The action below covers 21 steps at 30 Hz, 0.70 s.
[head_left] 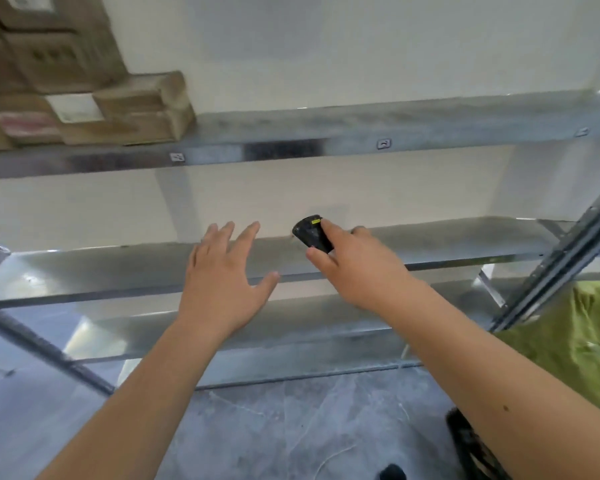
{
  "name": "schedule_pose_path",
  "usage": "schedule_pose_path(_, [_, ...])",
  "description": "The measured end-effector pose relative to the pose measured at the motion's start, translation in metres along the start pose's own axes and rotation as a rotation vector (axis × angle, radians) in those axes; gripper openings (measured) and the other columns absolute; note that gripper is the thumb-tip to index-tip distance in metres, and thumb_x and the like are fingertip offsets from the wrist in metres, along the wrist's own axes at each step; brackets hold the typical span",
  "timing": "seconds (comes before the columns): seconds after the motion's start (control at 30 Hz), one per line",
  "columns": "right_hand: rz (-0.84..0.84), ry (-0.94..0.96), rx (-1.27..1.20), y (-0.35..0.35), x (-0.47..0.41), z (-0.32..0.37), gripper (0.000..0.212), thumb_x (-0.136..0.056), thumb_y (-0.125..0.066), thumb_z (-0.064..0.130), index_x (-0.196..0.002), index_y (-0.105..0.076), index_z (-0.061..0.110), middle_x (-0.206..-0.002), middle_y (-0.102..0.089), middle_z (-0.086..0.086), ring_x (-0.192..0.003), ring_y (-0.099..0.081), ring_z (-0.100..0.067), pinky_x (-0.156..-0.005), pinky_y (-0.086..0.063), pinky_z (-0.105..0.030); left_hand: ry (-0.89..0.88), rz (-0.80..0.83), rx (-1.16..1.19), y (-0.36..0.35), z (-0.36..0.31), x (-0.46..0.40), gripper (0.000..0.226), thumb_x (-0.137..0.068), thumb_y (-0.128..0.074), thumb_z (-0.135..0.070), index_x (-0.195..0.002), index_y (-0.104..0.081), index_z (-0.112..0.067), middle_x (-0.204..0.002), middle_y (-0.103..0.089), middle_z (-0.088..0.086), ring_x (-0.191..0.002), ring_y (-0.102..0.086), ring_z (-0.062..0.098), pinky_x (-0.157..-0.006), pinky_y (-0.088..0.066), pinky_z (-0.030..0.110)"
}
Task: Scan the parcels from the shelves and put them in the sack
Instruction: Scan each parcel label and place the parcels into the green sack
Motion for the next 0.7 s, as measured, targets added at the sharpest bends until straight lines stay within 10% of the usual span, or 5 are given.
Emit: schedule_pose_path(0.7, [-0.061,0.265,0.052,0.046,-0.127,0.166,0.042,-0.102,-0.041,0.060,-0.130,-0.052,0.031,-0.095,-0.056,-0.002,-0.077,-0.058,-0.022,-0.065,-0.047,-0.035,0.060,-0.177,-0.019,0.136,0.132,-0.095,0.084,-0.091,-0.062,-0.062,-0.163,-0.024,-0.041,-0.172,-0.020,0.004,-0.159,-0.012,0.026,-0.127,-0.022,0.051])
Point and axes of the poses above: each hand's wrist, its own x-axis away from the middle knuckle, its own y-axis out of the back of the hand, z = x × y, the point moved 1 cm from there along -x, towards the middle knuckle
